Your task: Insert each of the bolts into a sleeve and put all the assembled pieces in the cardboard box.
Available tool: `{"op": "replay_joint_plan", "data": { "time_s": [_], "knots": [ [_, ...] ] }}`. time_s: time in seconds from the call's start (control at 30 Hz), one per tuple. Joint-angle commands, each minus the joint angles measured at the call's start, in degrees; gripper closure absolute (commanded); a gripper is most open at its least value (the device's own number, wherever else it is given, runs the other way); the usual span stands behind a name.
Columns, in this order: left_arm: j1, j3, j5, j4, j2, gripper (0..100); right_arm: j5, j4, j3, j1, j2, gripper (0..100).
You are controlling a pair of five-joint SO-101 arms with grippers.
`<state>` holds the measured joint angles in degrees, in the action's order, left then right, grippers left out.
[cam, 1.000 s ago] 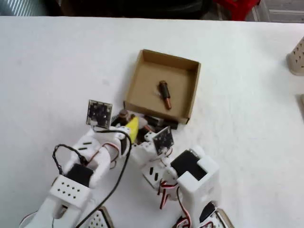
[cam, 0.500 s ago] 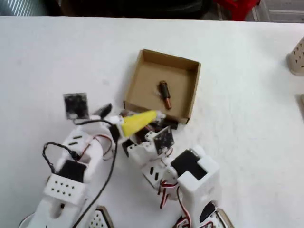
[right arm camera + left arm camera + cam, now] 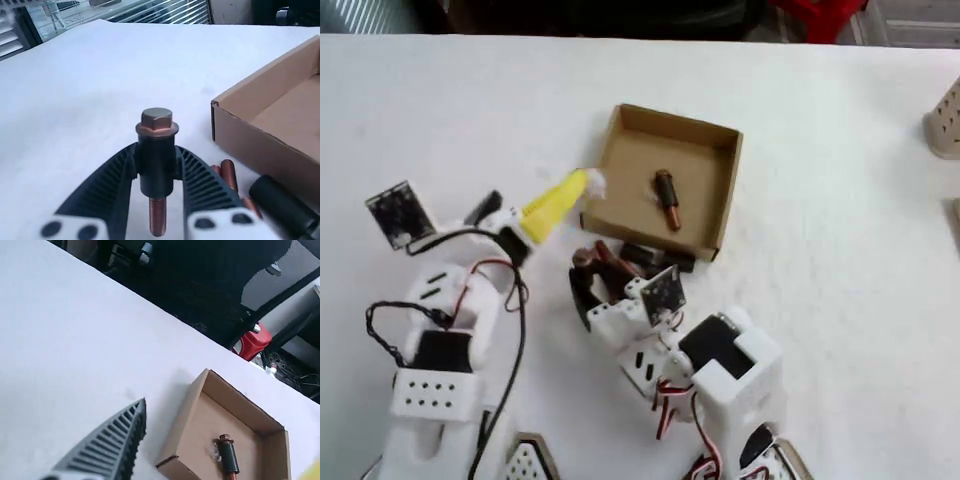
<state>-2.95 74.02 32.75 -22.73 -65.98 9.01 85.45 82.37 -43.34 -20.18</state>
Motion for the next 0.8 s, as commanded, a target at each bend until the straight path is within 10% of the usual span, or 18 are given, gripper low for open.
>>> {"op": "replay_joint_plan", "data": {
  "time_s": [0.0, 0.1, 0.47, 0.77],
  "knots": [
    [-3.6, -5.9, 0.7, -5.7, 0.4, 79, 0.0, 0.3, -1.1, 0.6, 0.8, 98.2],
    [-5.9, -5.8, 0.6, -7.6, 0.4, 99, 0.0, 0.3, -1.1, 0.6, 0.8, 98.2],
    [-7.2, 6.2, -15.5, -19.3, 0.4, 98, 0.0, -1.9, 4.9, 5.3, 13.5, 98.3],
    [0.5, 10.3, -31.6, -30.3, -0.8, 98, 0.1, -31.2, 6.2, 12.0, 38.2, 98.3]
  ]
}}
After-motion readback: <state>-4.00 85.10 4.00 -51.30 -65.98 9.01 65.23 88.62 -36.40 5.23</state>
